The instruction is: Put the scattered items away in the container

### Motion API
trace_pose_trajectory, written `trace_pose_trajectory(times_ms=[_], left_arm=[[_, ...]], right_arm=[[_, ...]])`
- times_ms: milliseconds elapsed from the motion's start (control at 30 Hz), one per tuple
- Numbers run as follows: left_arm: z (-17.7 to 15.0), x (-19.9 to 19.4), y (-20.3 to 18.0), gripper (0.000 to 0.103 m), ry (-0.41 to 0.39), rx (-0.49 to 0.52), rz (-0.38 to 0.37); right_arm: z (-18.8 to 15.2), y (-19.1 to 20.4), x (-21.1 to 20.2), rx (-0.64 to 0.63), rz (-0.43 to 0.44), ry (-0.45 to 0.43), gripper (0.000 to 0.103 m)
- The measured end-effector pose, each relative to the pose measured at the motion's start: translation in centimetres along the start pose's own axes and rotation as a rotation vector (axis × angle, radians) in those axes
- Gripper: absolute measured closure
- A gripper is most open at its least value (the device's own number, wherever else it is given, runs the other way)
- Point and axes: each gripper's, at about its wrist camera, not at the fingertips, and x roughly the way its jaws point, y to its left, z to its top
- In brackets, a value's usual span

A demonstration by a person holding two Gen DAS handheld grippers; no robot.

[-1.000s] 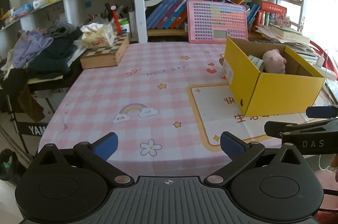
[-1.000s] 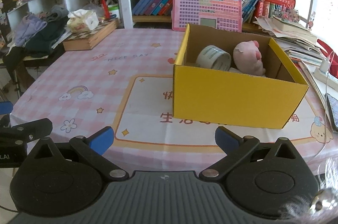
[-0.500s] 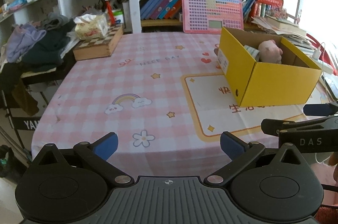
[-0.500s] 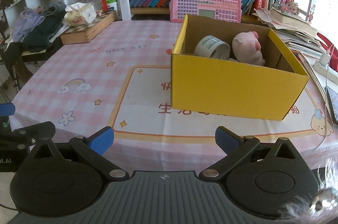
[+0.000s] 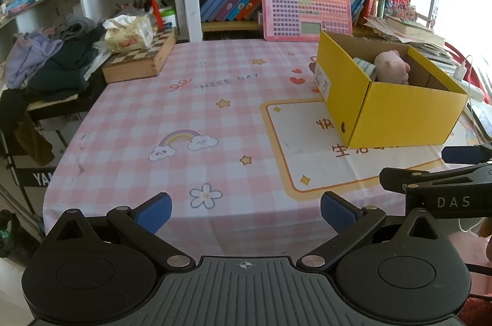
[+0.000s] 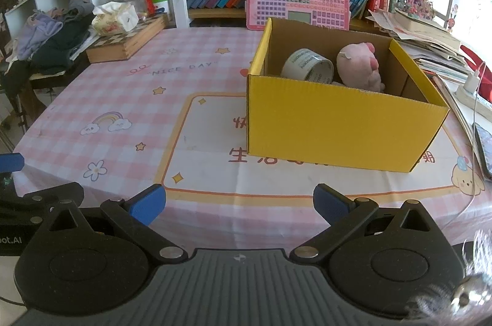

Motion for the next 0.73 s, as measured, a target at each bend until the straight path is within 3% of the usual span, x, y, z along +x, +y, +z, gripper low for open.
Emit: trace_pose_trajectory(times_ms=[733], left_arm=[[-0.06,-0.34,0.16,0.0,-0.006,-0.016,-0.009]], right_arm=[[-0.12,0.28,0.34,-0.005,0.006,0.017,0.0]])
